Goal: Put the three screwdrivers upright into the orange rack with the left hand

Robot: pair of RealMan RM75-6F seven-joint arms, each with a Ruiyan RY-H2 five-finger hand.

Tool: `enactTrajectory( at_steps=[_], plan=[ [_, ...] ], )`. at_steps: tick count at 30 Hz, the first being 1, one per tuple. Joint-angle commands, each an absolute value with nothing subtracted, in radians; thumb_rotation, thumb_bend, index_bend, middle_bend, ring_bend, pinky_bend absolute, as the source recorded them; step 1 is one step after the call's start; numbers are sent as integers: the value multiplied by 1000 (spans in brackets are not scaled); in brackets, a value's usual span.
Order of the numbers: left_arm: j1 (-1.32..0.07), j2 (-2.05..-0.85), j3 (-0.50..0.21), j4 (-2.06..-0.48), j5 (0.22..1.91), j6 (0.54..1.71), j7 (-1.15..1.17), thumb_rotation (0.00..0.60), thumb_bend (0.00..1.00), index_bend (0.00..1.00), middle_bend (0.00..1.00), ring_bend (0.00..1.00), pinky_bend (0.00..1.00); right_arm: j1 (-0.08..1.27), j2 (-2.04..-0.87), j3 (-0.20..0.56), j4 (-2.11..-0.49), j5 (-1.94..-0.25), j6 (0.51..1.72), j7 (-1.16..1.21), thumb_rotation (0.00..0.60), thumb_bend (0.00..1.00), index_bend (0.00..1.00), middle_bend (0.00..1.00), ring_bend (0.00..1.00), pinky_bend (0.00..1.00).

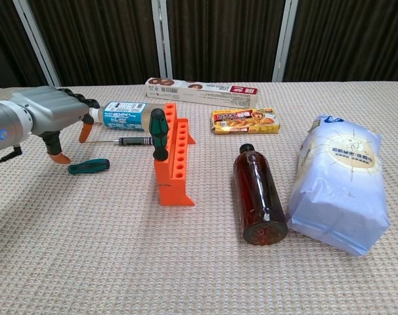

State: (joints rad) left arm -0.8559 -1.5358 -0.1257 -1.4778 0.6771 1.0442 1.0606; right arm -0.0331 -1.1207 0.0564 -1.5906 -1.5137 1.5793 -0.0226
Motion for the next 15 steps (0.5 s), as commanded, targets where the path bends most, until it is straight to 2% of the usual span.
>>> enactTrajectory(
  at_steps=[1,15],
  plan=[
    [-872,-1561,-118,-1459,653,1046,1079,600,189,425,0,0,0,-33,-1121,56,-1589,-1513,1578,-22,600,0,0,0,0,0],
    [-902,-1685,-109,-1327,633,1074,1094,600,190,434,0,0,0,-35,-1122,57,-1579,-1505,1575,-8,600,0,0,0,0,0]
  ],
)
